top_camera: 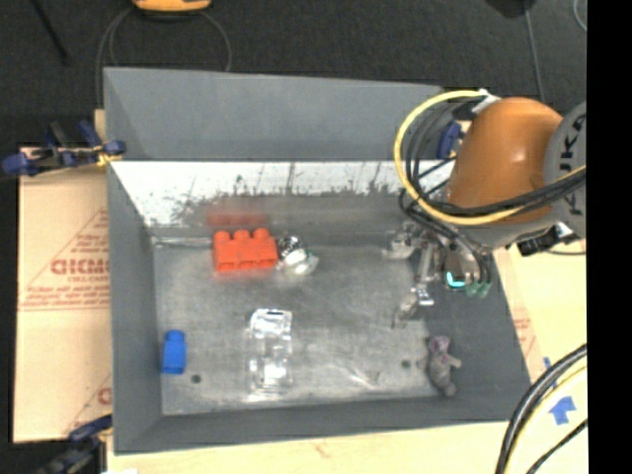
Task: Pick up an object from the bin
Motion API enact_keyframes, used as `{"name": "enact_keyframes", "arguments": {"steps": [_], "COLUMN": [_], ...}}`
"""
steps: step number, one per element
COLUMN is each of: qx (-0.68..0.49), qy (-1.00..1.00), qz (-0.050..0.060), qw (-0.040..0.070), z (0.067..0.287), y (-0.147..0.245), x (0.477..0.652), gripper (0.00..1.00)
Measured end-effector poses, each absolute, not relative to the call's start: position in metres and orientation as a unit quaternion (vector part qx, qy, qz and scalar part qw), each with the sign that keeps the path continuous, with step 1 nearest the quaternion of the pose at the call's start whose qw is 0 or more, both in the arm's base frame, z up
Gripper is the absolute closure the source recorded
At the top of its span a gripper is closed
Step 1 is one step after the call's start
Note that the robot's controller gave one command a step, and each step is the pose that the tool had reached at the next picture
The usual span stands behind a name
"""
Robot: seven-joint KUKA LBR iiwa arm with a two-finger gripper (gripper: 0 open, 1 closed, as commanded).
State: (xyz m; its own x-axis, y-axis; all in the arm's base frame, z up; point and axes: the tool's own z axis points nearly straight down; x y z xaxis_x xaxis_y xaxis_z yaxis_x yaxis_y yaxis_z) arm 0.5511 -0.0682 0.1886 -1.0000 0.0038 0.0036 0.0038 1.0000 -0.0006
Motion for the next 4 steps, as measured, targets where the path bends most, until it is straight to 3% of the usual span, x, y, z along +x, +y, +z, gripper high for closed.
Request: {"name": "enact_keyframes", "arguments": {"steps": [1,2,3,4], "qx": [0.066,0.041,0.02,-0.015], "qy": [-0.998,-0.999,-1.0,-1.0], "qz": [0.001,-0.002,0.0,0.001], "qw": [-0.004,-0.005,-0.003,-0.01], "z": [0.084,0.103,0.117,0.08], "y": [-0.04,0.04,0.013,0.032], "x": [0.613,0.637,0.634,0.65], "gripper": [0.0,0.0,0.0,0.0]}}
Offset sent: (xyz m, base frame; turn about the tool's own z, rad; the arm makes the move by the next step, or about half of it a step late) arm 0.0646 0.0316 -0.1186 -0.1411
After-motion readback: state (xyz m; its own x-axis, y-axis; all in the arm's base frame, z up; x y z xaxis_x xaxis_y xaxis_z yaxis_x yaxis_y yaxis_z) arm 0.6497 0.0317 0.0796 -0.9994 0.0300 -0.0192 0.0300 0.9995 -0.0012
